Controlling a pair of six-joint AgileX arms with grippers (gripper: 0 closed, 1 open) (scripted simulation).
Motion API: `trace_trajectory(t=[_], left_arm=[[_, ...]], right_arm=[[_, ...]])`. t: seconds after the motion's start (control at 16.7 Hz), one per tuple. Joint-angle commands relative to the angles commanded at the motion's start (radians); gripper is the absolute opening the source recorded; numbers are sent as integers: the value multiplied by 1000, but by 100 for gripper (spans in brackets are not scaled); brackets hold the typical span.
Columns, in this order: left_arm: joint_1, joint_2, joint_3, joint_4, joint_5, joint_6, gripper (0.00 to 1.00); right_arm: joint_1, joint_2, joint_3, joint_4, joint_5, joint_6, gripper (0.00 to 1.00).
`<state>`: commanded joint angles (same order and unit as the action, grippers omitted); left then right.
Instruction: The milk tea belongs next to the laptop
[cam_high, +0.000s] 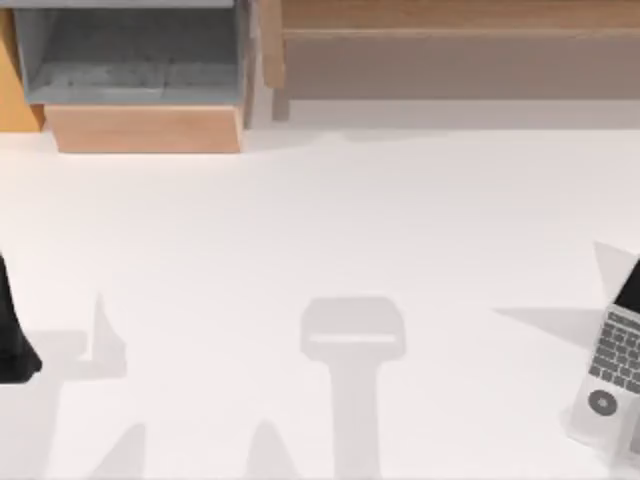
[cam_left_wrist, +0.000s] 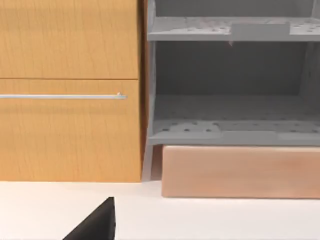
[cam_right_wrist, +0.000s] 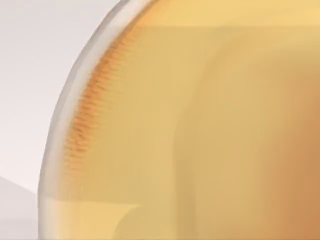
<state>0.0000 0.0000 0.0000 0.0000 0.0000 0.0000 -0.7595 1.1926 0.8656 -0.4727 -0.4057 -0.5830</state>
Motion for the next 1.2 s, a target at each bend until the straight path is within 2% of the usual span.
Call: trace_trajectory(t=[0.18,0.42,1.2], left_arm=[[0,0,0,0,0,0,100],[0,0,0,0,0,0,100],[0,0,0,0,0,0,100]], right_arm=[[-145,-68,-83,-104,-100,-134,0],[-237,-99,-170,-200,-185,-241,0],[-237,-104,-193,-157,-197,-245,0]])
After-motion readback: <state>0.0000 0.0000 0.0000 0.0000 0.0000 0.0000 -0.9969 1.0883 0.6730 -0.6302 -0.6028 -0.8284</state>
